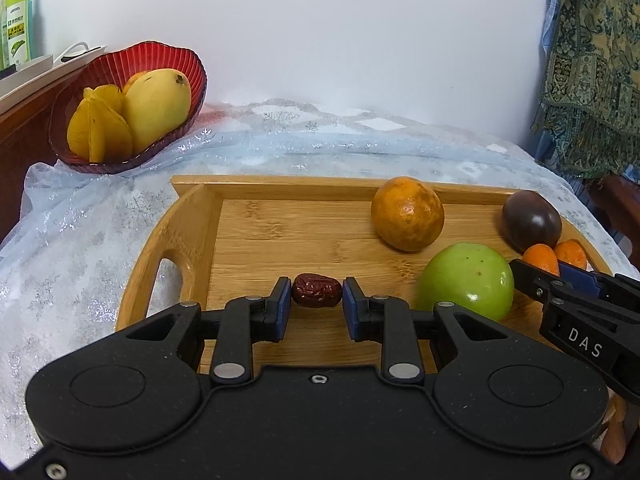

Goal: Organize fruits
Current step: 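Carry the red date with the left tool while the right tool carries the tangerine over the tray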

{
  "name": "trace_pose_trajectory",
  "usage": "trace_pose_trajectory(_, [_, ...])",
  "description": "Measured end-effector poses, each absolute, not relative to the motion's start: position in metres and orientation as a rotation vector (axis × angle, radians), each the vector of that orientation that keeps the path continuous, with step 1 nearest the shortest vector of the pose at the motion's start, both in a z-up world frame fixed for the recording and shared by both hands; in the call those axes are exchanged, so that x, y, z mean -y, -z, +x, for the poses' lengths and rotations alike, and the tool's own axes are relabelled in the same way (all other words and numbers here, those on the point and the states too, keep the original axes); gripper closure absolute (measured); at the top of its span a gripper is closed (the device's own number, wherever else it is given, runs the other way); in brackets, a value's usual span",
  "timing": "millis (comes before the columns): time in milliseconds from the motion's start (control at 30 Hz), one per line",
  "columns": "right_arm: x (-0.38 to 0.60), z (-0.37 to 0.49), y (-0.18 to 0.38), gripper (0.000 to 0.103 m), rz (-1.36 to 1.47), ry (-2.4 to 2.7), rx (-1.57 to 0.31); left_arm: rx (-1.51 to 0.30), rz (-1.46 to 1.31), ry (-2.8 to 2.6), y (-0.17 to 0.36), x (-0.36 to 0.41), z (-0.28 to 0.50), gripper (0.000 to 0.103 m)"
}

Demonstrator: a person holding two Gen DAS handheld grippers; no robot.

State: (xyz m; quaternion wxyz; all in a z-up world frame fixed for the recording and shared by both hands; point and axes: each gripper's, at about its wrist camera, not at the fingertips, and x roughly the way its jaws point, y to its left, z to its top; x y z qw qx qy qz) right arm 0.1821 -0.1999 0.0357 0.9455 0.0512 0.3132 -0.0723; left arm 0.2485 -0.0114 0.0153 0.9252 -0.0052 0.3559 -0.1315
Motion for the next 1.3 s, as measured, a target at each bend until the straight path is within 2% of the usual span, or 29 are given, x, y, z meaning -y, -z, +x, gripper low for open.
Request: trace_pose_trajectory(1300, [0.1964, 0.1881, -0.0304, 0.061, 0.076, 0.149, -0.686, -0.747, 0.037, 0.249, -0.0164, 0.0205, 0.248, 0.076])
